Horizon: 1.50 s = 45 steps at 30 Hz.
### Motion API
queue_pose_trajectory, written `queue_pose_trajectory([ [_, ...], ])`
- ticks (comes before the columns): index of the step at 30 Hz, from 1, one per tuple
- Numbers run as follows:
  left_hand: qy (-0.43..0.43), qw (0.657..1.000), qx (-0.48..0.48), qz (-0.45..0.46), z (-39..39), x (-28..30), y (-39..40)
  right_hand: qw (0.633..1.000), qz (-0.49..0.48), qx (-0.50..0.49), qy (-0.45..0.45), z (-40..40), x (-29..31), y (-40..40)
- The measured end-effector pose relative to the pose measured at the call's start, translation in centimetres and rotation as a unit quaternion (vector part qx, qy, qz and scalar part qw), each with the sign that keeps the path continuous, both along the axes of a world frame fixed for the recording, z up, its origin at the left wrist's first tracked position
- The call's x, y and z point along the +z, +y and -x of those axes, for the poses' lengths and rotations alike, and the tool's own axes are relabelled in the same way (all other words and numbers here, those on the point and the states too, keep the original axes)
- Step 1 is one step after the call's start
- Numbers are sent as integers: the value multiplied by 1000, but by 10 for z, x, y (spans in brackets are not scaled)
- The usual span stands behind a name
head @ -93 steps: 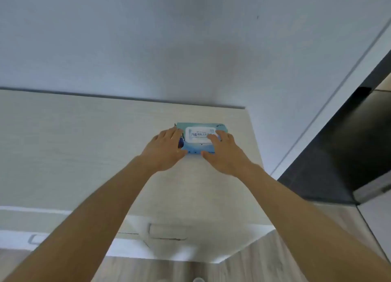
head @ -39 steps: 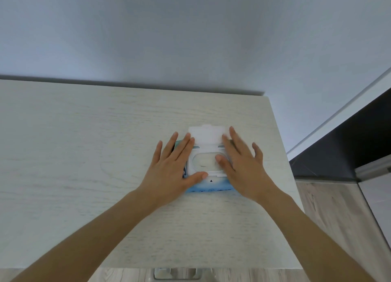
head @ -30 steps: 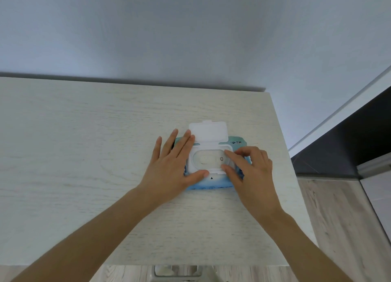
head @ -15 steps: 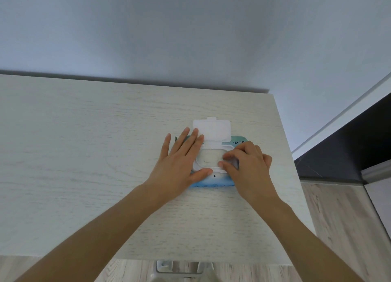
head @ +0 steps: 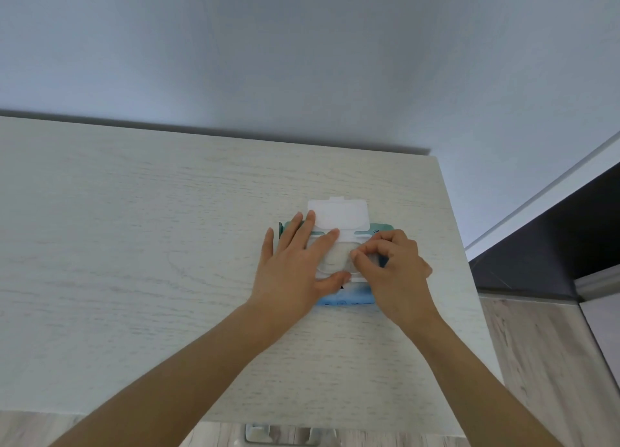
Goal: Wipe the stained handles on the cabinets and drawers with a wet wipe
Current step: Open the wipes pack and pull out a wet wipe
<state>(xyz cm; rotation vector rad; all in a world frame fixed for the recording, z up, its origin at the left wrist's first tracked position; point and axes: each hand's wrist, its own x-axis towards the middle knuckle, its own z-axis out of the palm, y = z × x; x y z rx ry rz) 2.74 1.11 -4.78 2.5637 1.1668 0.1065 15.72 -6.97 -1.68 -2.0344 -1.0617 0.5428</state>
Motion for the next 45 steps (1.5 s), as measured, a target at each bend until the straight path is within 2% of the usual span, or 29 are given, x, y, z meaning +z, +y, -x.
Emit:
queue_pose_trajectory([
  [5, -61, 998, 1, -1, 3, 3, -3, 997, -37, 15, 70, 4, 11, 7],
  [7, -138, 990, 14, 26, 5, 2, -5, 992, -57, 10, 110, 1, 8, 1],
  [9, -224, 974, 9, 47, 6, 3, -6, 993, -61, 9, 96, -3, 1, -7],
  [11, -249, 968, -23, -4, 9, 1, -3, 998, -53, 15, 41, -4, -7, -10],
  [13, -205, 973, -53, -91, 12, -2, 1, 998, -50, 25, -24, -1, -13, -10],
  [15, -148, 978, -74, -130, 14, -3, 2, 994, -41, 30, -96, 3, -16, -10],
  [19, -129, 982, -70, -117, 19, -3, -2, 970, -12, 47, -239, 10, -15, -6],
  [24, -154, 986, -43, -52, 21, -3, -2, 960, 10, 90, -266, 14, -7, 6],
  [28, -138, 988, -53, -52, 21, -1, -3, 938, 20, 121, -324, 15, -4, 10],
  [35, -135, 989, -47, -39, 21, -2, -1, 839, 116, 193, -495, 11, -1, 15],
  [39, -129, 989, -49, -48, 21, -1, -1, 862, 141, 244, -421, 5, -3, 15],
  [43, -125, 990, -47, -42, 21, -1, 0, 912, 86, 225, -332, -3, -2, 15],
  [45, -122, 991, -47, -32, 21, -1, 0, 916, 80, 227, -322, -6, -2, 14],
])
